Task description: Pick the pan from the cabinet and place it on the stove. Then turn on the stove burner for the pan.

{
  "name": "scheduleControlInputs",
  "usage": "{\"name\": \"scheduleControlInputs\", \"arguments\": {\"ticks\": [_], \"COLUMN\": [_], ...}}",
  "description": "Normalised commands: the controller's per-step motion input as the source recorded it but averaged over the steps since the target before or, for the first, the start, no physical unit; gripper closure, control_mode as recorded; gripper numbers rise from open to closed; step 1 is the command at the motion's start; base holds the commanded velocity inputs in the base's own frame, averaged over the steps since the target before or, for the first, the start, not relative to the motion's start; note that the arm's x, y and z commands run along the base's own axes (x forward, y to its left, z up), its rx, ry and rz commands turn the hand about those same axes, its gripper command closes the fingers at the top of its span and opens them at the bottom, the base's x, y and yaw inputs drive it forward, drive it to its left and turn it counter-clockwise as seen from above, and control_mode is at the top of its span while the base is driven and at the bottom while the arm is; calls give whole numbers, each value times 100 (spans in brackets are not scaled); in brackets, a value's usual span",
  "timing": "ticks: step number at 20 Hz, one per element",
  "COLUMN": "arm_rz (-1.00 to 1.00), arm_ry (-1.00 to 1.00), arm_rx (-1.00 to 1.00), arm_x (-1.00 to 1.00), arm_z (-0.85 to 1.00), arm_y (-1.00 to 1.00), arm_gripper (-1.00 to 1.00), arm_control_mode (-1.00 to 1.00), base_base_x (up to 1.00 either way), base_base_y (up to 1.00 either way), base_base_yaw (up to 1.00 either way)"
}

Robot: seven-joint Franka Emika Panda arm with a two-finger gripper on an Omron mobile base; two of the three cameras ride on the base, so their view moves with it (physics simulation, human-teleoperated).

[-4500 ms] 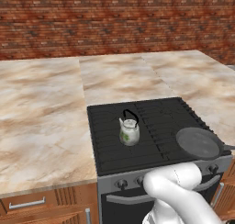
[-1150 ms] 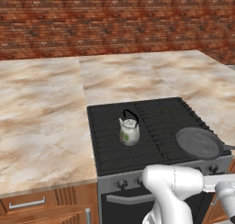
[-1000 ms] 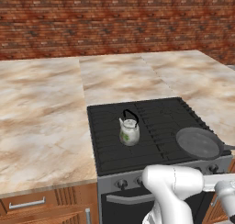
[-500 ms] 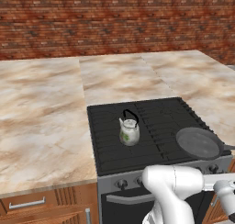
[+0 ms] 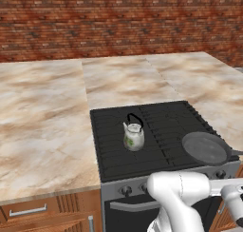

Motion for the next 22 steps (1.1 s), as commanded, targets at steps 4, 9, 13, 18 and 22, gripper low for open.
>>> {"name": "scheduleControlInputs", "arguments": {"ticks": [4, 9, 13, 18, 22], "arm_rz": [4, 4, 4, 4, 6], "arm_ry": [-2, -1, 0, 0, 0], "arm_rx": [0, 0, 0, 0, 0], "arm_x": [0, 0, 0, 6, 11], "arm_z": [-12, -13, -15, -23, -13], "arm_y": [-20, -16, -4, 0, 0], "arm_gripper": [-100, -100, -100, 100, 100], "arm_control_mode": [-100, -100, -100, -100, -100], "base_base_x": [0, 0, 0, 0, 0], "base_base_y": [0, 0, 0, 0, 0], "base_base_yaw": [0, 0, 0, 0, 0]}}
